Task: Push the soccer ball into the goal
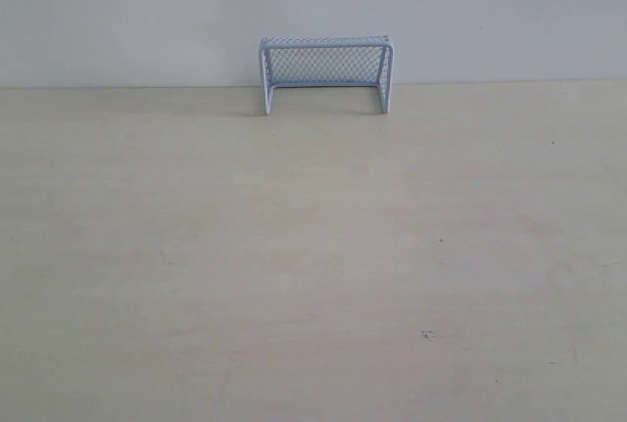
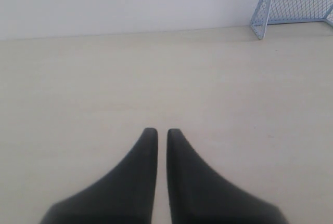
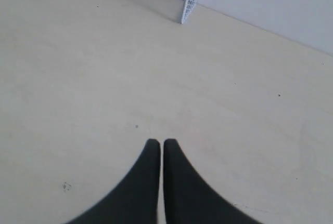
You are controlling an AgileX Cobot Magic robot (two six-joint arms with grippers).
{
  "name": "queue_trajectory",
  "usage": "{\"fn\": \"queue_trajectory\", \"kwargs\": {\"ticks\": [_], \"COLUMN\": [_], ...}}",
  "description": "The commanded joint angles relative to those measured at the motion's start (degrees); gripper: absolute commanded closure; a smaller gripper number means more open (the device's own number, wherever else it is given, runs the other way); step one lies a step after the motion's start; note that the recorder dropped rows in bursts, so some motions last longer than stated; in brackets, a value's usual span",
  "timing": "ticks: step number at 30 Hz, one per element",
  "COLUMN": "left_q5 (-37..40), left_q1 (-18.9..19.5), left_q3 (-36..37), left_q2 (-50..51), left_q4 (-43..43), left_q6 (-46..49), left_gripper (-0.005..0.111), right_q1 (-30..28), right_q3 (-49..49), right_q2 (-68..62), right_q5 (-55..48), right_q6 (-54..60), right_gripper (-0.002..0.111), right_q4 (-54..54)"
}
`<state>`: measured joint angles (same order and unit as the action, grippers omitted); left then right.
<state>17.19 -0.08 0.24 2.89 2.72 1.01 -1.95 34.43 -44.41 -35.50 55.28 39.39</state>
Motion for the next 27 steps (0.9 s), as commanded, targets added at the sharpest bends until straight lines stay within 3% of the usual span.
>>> {"fn": "queue_trajectory", "kwargs": {"ticks": [1, 7, 27], "left_q5": [-0.66, -0.66, -0.66], "left_q1": [-0.45, -0.45, -0.45], "left_q3": [-0.24, -0.24, -0.24], "left_q2": [-0.21, -0.21, -0.21], "left_q4": [-0.38, -0.38, -0.38], "left_q6": [-0.53, -0.53, -0.53], "left_gripper": [0.100, 0.100, 0.100], "right_q1": [-0.22, -0.22, -0.22], "right_q3": [-3.55, -8.26, -22.75], "right_q2": [3.73, 7.67, 17.08], "right_q5": [2.53, 7.25, 20.20], "right_q6": [-1.29, -7.83, -13.45], "right_gripper": [0.108, 0.108, 0.108], "right_q4": [1.95, 1.98, 2.22]}}
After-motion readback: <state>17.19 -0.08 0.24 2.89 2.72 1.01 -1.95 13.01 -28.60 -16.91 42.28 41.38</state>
